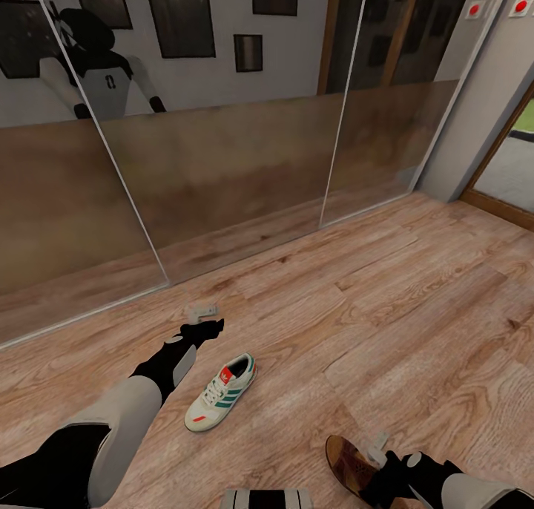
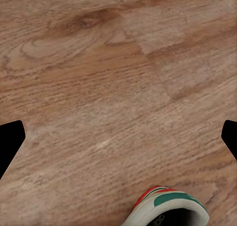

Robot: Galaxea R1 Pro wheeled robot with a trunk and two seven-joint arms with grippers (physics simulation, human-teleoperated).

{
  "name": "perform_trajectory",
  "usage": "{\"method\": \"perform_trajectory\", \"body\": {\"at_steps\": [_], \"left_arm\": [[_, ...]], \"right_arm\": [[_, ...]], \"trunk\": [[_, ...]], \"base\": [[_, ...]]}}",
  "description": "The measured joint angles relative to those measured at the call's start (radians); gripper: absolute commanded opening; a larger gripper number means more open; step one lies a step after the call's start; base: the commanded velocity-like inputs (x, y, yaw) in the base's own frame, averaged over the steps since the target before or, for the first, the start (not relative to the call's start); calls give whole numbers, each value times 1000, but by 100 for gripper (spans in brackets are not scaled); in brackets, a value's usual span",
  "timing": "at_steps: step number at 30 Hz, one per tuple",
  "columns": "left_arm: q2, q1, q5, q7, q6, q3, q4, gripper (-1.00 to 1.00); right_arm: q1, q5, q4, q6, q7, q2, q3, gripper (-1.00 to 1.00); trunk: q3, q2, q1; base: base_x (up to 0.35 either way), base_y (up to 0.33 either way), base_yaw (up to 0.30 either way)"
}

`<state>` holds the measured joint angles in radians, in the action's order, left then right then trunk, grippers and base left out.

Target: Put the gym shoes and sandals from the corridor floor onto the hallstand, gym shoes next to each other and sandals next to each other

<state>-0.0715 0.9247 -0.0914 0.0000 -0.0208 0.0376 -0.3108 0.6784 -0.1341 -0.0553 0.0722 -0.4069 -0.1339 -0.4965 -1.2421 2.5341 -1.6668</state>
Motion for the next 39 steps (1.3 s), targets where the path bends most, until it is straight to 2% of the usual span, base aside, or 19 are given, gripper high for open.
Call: {"method": "perform_trajectory", "body": {"at_steps": [18,25,29,39], "left_arm": [[0,0,0,0,0,0,0,100],[0,0,0,0,0,-1,0,100],[0,0,0,0,0,-1,0,100],[0,0,0,0,0,-1,0,100]], "right_arm": [[-1,-1,0,0,0,-9,-1,100],[-6,-25,0,0,0,-8,-2,100],[-7,-36,0,0,0,-7,-3,100],[-9,-48,0,0,0,-8,-1,100]], "trunk": [[0,0,0],[0,0,0],[-15,1,-2],[-16,1,-2]], "base": [[0,0,0],[0,0,0],[0,0,0],[0,0,0]]}}
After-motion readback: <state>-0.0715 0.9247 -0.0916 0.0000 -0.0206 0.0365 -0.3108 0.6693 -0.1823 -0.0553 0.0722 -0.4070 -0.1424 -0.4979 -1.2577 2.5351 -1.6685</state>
